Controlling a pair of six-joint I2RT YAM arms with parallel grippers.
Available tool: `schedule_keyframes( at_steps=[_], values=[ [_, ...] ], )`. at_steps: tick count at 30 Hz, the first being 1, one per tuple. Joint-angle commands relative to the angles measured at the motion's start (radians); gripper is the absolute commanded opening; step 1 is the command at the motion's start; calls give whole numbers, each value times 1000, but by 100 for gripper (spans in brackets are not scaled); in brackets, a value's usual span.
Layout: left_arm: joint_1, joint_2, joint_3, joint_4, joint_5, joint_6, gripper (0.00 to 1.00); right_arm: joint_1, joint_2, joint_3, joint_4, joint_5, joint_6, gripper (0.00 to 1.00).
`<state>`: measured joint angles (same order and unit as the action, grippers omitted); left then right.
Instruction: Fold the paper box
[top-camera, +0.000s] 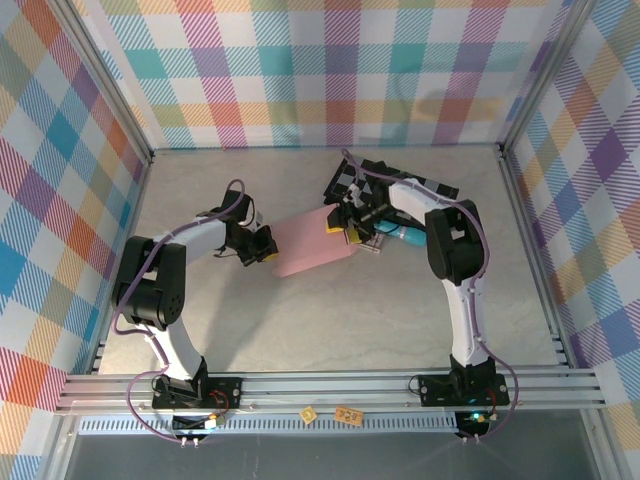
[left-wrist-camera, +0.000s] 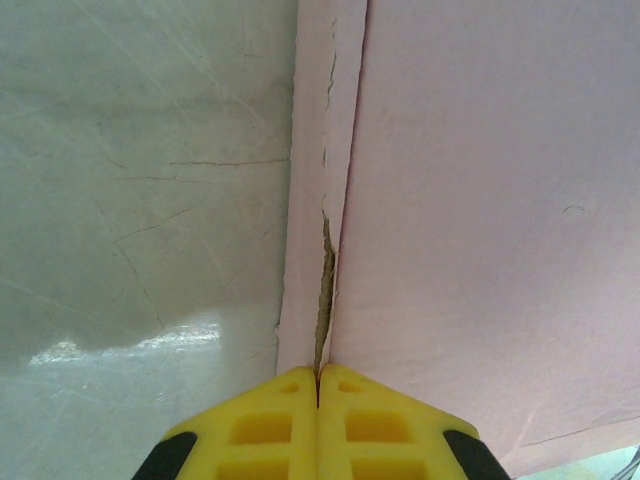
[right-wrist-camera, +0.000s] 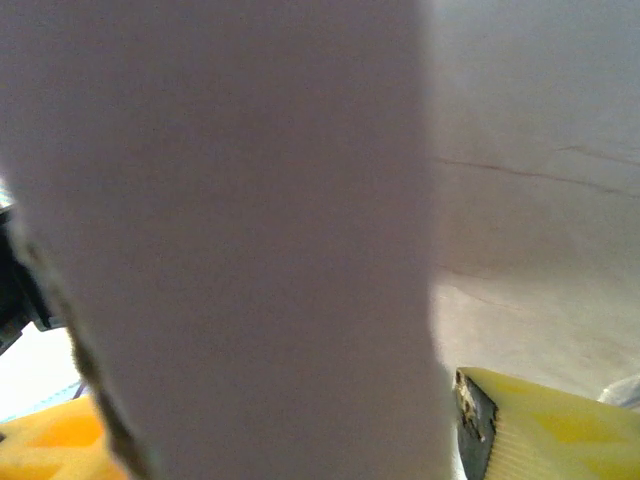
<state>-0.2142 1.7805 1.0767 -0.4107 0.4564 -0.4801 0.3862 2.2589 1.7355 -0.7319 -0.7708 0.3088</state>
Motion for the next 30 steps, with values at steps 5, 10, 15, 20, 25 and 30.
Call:
schedule_keyframes(
  at_steps=[5,10,15,20,25,30],
  values=[
    [18,-3,-25,-61,-43,9,19,30,10,-10,129,-127,126,59],
    [18,-144,5,-18,-85,2,36,28,-13,-10,132,-132,233,48],
    [-39,-340,7,113,-126,112,48,20,-57,-48,133,-145,385,44],
    [-209,-523,-58,297,-131,415,52,8,-95,-70,46,-170,530,41],
    [-325,-537,-47,152,-76,659,52,-8,-125,-111,-87,-193,632,37],
    [-428,-605,-88,38,-85,959,57,-13,-204,-201,-151,-191,704,37]
  ],
)
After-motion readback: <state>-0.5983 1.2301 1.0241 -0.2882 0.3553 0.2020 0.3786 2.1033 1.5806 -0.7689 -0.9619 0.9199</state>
